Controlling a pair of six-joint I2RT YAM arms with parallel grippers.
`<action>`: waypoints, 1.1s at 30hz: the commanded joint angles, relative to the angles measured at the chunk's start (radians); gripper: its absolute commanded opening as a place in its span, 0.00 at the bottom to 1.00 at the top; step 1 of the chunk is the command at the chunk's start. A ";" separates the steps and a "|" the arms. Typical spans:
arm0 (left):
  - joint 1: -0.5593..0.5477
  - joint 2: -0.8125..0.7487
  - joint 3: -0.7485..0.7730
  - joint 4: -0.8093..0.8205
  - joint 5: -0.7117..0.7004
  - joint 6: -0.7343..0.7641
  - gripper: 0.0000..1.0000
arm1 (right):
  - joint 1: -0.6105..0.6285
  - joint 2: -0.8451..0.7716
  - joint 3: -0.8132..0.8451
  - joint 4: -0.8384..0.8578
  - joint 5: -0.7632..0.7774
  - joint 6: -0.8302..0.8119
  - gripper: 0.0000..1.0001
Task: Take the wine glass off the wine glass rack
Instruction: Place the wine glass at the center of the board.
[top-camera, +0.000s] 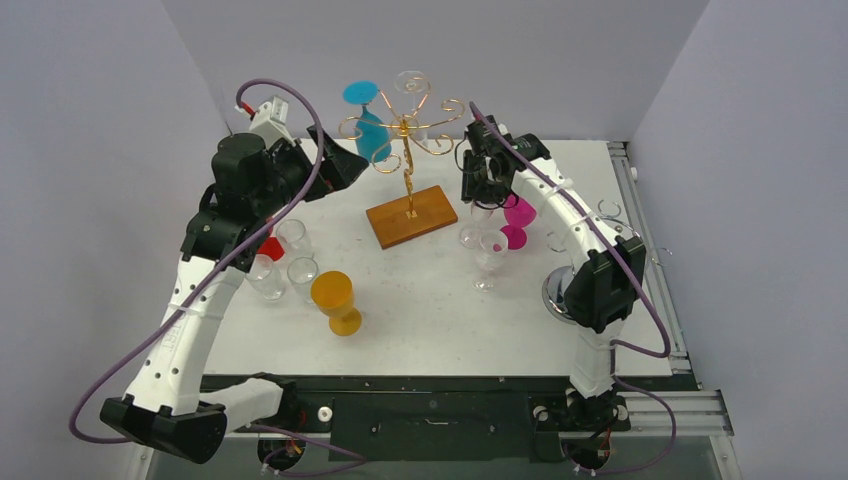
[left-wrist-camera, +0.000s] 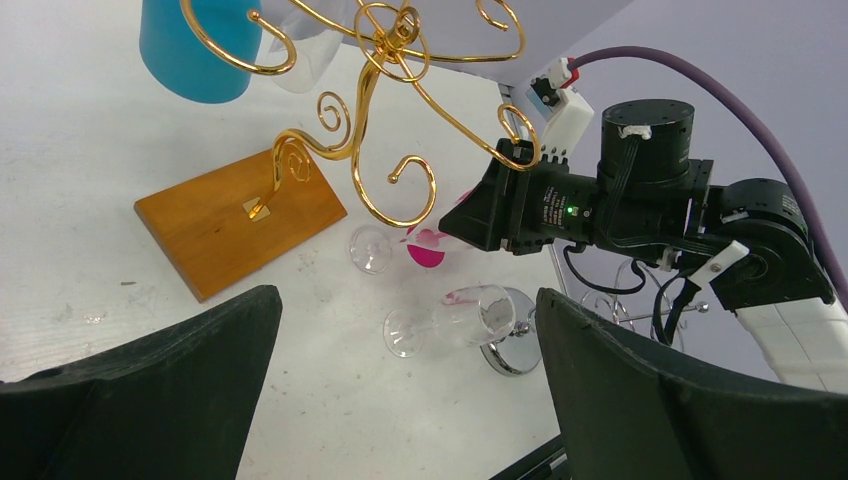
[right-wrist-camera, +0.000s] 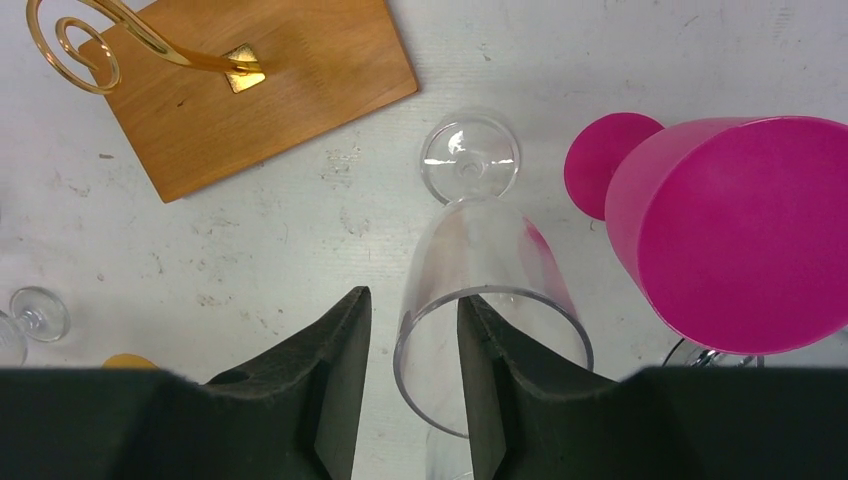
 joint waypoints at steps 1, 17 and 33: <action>-0.004 0.007 0.043 0.051 0.018 -0.006 0.96 | -0.003 -0.042 0.047 0.017 0.003 0.009 0.35; 0.017 0.039 0.060 0.067 0.030 -0.024 0.96 | -0.003 -0.122 0.032 0.064 0.002 0.039 0.39; 0.084 0.076 0.103 0.078 0.047 -0.054 0.96 | -0.011 -0.213 -0.044 0.115 0.008 0.055 0.40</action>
